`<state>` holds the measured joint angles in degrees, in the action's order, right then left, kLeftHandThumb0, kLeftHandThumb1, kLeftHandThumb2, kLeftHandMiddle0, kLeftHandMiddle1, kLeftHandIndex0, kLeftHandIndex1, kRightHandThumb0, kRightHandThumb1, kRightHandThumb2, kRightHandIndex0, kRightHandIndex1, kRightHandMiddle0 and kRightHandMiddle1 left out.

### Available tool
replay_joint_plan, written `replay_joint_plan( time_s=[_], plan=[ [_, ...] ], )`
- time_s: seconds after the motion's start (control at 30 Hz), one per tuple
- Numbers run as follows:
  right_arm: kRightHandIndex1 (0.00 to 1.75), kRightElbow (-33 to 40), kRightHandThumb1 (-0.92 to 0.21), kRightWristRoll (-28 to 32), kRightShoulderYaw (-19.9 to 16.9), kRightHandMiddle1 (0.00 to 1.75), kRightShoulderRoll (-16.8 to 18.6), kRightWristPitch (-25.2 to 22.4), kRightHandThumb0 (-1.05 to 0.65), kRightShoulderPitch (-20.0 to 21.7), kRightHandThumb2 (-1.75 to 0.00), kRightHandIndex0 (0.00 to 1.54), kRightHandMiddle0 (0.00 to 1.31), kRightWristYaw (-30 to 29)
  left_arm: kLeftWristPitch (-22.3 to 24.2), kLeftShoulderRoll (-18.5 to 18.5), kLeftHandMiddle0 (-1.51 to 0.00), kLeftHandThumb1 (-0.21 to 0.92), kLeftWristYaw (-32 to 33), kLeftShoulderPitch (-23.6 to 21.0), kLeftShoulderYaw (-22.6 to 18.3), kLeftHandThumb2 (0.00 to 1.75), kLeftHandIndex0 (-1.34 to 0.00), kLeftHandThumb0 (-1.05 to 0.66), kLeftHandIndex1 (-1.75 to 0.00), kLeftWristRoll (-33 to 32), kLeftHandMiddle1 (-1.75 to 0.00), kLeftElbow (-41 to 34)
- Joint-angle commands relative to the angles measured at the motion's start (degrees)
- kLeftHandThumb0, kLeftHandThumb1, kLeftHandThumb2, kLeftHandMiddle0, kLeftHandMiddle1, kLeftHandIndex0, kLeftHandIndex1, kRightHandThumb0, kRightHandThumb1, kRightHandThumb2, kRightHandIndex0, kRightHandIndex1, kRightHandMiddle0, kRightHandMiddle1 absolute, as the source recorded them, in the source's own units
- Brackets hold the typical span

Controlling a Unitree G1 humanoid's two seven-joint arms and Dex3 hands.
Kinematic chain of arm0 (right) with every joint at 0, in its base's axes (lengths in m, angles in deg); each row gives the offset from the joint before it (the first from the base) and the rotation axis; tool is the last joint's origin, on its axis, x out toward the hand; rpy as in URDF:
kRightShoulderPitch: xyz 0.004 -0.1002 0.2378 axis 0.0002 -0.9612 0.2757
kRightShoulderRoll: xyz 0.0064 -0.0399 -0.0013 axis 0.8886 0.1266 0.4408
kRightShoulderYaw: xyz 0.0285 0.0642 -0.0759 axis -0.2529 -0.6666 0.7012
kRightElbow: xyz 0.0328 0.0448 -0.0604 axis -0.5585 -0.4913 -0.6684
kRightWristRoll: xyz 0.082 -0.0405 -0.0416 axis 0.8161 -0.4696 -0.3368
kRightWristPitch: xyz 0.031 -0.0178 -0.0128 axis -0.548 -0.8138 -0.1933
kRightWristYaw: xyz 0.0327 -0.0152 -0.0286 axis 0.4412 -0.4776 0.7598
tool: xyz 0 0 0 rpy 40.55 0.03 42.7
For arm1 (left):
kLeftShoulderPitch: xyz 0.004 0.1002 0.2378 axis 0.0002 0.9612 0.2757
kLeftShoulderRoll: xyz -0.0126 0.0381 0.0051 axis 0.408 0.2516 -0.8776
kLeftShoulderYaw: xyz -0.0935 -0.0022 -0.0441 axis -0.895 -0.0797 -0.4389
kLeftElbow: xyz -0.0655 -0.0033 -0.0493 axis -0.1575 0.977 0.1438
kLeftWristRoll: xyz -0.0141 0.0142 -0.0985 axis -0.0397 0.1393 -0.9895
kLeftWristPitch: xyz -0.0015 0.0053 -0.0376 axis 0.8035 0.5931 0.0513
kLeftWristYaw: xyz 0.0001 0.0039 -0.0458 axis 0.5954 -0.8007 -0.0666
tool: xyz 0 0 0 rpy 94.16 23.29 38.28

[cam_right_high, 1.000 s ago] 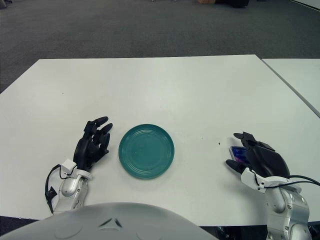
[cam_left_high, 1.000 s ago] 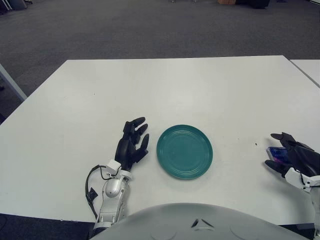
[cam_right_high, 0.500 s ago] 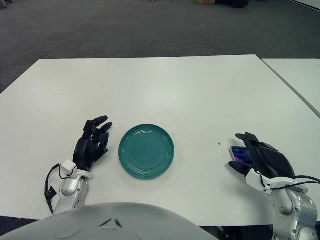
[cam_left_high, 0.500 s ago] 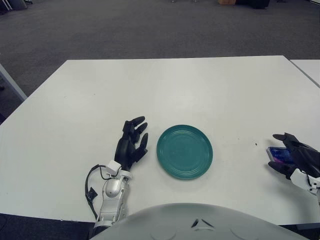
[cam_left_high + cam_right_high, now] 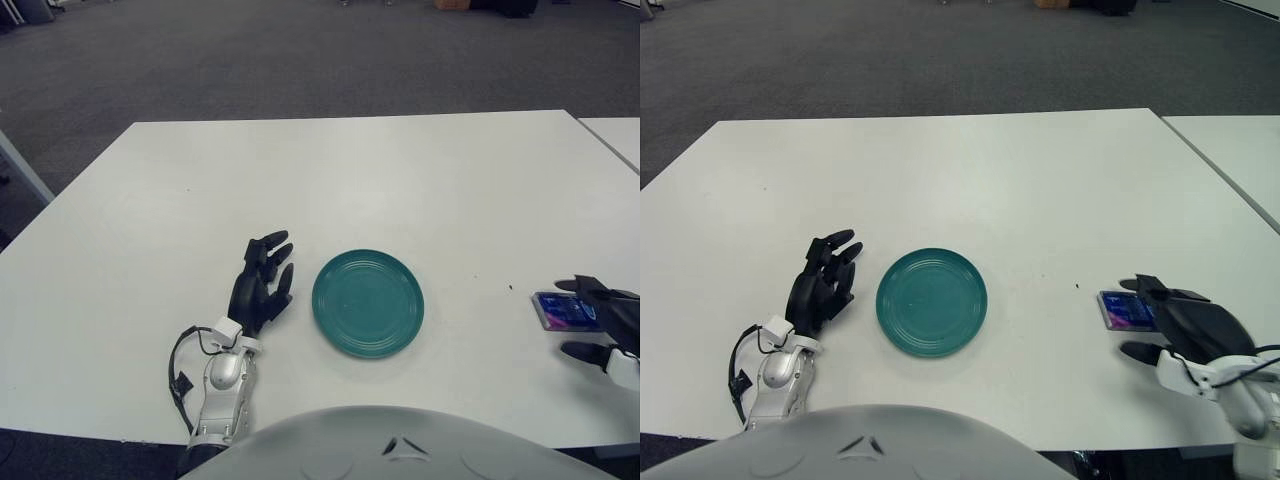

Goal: Put the gum into the plate.

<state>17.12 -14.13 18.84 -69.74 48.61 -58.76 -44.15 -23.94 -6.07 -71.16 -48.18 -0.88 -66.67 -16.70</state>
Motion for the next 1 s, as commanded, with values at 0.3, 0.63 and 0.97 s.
replay_joint_plan(
  time_s=[0.3,0.63,0.97],
  plan=[
    [0.04,-1.4,-0.92,2.7,7.1,0.60,-4.1,-2.8,-0.82,-4.8,-0.32,0.36,0.00,-2.8,2.0,1.2,-0.21,0.92,-0.4,0.4,-1.1,0.56,0.00,-0.63,-0.96,-0.4,-0.65,3.0],
    [0.04,-5.0,-0.92,3.4,11.8,0.62,-8.2,-5.4,-0.79,-6.1,-0.31,0.37,0.00,-7.4,3.1,1.6,-0.21,0.92,-0.8,-0.3,-1.1,0.61,0.00,-0.61,-0.93,-0.4,-0.66,2.5],
    [0.04,-11.8,-0.92,4.5,18.0,0.64,-11.8,-6.8,-0.80,-4.1,-0.31,0.37,0.00,-13.4,3.6,1.3,-0.19,0.92,-0.3,-0.7,-1.3,0.64,0.00,-0.63,-0.89,-0.2,-0.66,2.2]
  ],
)
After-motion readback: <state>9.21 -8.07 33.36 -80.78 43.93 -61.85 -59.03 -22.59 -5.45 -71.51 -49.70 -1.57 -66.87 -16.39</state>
